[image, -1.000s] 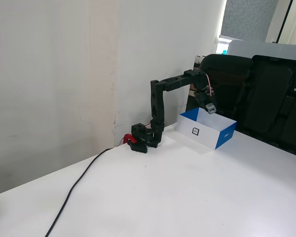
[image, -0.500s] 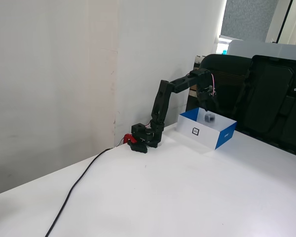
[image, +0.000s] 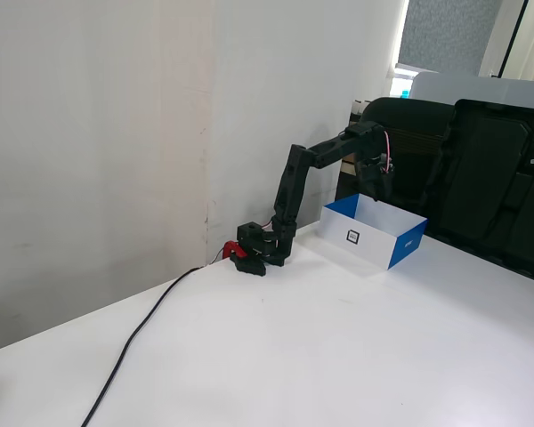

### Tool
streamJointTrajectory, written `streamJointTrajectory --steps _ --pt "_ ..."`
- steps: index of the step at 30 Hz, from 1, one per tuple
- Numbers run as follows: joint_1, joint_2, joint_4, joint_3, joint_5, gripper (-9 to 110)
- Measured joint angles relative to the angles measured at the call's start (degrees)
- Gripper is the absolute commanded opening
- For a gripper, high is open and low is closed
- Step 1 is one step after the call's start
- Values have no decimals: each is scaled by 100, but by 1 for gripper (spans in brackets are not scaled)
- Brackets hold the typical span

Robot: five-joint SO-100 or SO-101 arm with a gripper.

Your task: Grasp the gray block and put it in the box.

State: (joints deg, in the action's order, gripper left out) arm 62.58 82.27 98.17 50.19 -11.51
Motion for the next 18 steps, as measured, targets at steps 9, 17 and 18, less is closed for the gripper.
streamJointTrajectory --steps 9,17,18 --pt "-729 237 422 -53 0 0" --pt "-2241 1538 686 817 0 0" --pt "-2435 1775 686 1072 0 0"
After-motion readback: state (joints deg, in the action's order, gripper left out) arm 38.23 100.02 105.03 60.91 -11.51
